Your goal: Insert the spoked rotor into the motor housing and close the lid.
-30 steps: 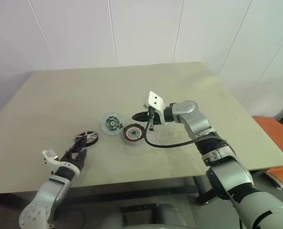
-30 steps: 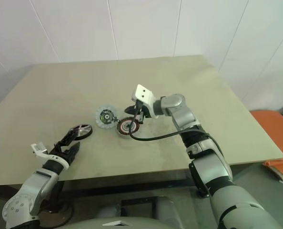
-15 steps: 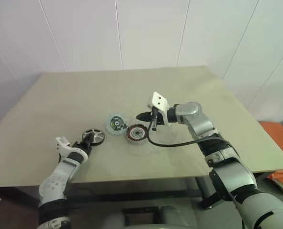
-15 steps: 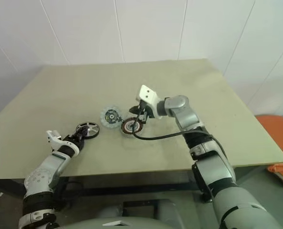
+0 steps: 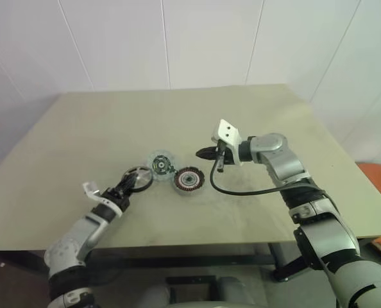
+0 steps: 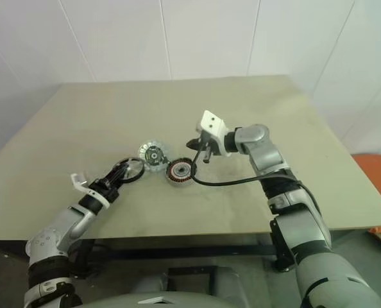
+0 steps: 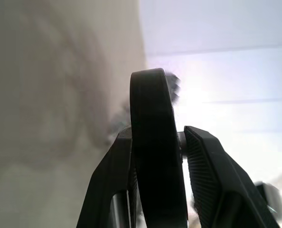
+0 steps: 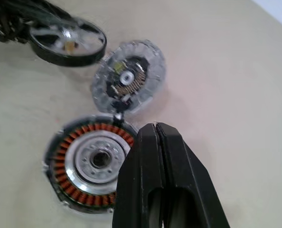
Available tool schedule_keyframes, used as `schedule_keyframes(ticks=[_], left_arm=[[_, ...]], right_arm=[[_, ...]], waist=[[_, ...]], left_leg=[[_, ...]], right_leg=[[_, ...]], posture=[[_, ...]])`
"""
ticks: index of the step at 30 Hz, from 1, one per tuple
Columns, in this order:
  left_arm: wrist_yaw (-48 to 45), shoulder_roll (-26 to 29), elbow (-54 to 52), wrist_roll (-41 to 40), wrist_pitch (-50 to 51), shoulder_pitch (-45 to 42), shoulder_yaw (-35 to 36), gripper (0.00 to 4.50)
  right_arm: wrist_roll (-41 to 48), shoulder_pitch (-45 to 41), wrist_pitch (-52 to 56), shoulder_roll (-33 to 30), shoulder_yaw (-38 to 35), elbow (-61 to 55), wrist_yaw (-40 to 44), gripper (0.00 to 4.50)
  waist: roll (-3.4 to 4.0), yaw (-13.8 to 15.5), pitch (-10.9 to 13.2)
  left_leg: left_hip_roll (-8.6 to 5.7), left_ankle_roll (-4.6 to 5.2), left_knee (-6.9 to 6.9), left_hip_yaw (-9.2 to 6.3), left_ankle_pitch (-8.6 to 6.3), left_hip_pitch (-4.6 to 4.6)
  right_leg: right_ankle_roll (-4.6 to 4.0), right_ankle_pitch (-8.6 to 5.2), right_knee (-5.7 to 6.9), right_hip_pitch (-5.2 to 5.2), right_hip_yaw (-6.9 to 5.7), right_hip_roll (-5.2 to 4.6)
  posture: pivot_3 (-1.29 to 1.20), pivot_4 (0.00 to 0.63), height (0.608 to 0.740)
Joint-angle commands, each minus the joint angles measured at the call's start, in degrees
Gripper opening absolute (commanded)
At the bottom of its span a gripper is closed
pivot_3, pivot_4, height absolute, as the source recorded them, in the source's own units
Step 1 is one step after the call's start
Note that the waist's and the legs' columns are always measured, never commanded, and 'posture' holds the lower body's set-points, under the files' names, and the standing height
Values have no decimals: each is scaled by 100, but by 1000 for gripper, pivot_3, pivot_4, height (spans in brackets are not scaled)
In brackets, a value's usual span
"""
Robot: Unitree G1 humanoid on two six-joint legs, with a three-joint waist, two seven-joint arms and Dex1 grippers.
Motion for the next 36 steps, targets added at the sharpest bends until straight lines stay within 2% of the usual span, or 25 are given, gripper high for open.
schedule_keyframes(ticks=[1, 6, 13, 23, 36], left_arm=[[-54, 103, -318, -323, 414, -289, -254, 1155], [-79, 97, -463, -448, 820, -476, -662, 1155], [-303, -95, 212, 195, 672, -1129, -1053, 1155], [-1141, -79, 1734, 1436, 458, -2157, -1083, 1155], [-1336, -86, 2420, 2042, 974, -2669, -772, 1155]], right_arm=[[94, 23, 59, -155, -176, -329, 10, 0], [99, 148, 132, -279, -228, -473, -98, 0], [149, 363, 328, -358, -328, -806, -267, 0], [296, 648, 699, -352, -438, -1343, -537, 0], [378, 820, 811, -343, -500, -1522, -798, 0]], waist=[[-7, 10, 5], [-17, 7, 11], [-26, 4, 17], [-28, 3, 18], [-45, 13, 29]], left_leg=[[1, -4, -2, 0, -2, -1], [3, -8, -4, 13, -5, -1], [-1, -11, 17, 13, -3, 23], [-5, -12, 9, 17, -2, 14], [-4, -12, 9, 12, -2, 13]], right_leg=[[-2, -2, 0, -2, 0, 1], [-9, -7, 1, -8, 15, 1], [6, -21, 2, 21, 15, 11], [5, -20, 1, 12, 16, 16], [7, -19, 1, 12, 16, 13]], posture=[[0, 0, 740], [0, 0, 740], [0, 0, 740], [0, 0, 740], [0, 0, 740]])
